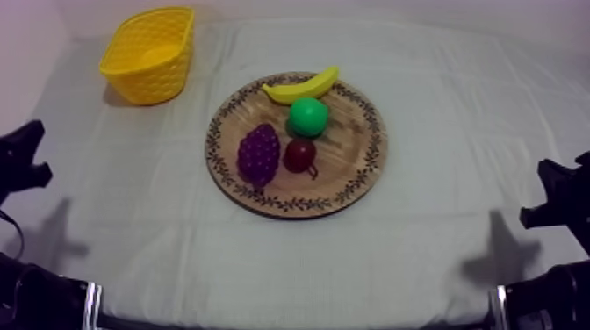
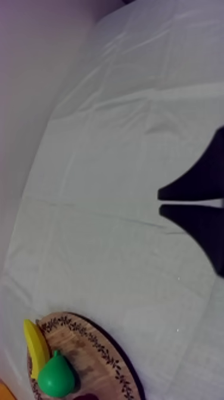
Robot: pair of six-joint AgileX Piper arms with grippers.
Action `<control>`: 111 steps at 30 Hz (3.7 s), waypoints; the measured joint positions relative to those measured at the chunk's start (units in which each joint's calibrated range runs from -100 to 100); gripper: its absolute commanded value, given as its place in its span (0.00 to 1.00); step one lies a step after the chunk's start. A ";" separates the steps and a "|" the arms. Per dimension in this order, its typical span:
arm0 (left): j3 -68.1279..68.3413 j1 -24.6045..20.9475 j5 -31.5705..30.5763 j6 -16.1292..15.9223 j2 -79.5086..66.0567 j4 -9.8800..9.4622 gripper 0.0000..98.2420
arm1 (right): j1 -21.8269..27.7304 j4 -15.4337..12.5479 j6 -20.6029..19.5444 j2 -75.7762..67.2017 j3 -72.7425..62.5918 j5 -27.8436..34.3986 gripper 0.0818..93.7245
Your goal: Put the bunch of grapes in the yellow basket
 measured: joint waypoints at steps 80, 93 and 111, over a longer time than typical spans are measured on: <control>-70.47 23.99 26.47 -4.10 89.12 -0.45 0.00 | 0.00 0.00 0.00 0.00 0.00 0.00 0.00; -72.56 29.02 40.27 16.67 89.51 -8.12 0.00 | 0.00 0.00 0.00 0.00 0.00 0.00 0.00; -80.40 28.57 56.07 30.29 92.62 -4.56 0.01 | 0.00 0.00 0.00 0.00 0.00 -0.01 0.00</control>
